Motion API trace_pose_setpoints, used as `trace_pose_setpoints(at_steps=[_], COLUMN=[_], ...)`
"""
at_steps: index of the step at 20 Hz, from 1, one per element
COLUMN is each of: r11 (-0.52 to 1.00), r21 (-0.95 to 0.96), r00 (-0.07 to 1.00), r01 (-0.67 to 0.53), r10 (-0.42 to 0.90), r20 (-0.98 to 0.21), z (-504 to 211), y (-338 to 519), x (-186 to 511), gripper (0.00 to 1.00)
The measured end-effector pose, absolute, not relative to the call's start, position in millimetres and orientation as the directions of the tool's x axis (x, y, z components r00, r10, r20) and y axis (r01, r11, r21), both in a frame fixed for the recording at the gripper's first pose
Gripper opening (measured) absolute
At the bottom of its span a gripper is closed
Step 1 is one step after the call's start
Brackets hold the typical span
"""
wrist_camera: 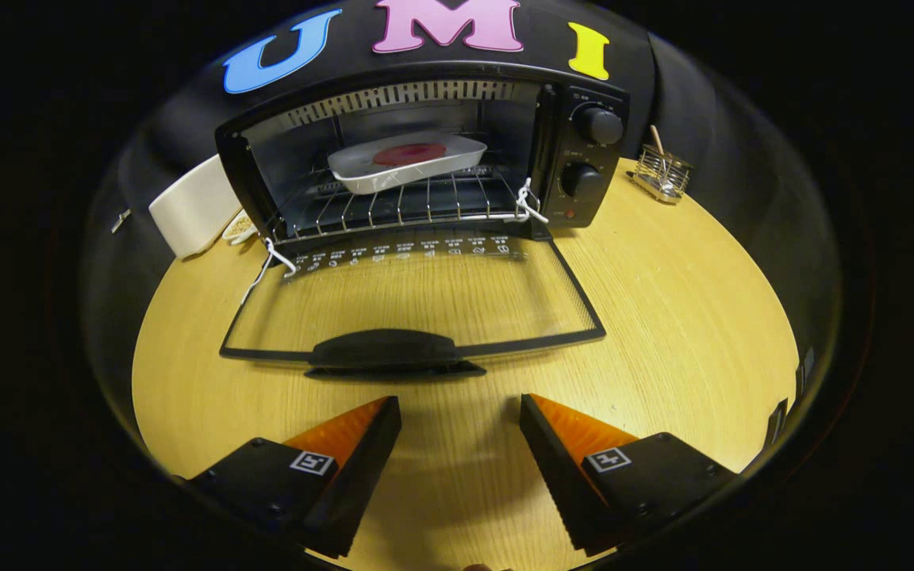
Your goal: Open the toaster oven, put the food inside, and close the toaster oven door.
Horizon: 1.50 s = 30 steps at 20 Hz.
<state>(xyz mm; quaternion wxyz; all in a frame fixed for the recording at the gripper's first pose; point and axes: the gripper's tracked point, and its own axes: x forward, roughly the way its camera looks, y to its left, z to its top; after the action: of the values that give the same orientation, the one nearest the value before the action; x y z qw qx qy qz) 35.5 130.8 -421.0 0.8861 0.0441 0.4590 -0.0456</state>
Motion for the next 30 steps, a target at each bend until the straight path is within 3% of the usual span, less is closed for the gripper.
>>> trace_pose_setpoints(at_steps=[7,11,17,20,30], r11=[0.995,0.999,0.993,0.994,0.983], r21=[0.041,0.036,0.119,0.109,0.12], r00=[0.571,0.653,0.816,0.91,0.974], r01=[0.089,0.01,0.019,0.012,0.137], r10=[-0.017,0.021,0.053,0.034,-0.112], r20=[-0.821,-0.757,-0.576,-0.414,-0.198], z=[-412.7,-368.3,-255.8,-183.7,-58.0], y=[137.0,139.2,125.7,96.2,-59.0], x=[49.1,54.3,79.0,75.0,-8.1], gripper=[0.98,0.98,0.99,0.99,0.98])
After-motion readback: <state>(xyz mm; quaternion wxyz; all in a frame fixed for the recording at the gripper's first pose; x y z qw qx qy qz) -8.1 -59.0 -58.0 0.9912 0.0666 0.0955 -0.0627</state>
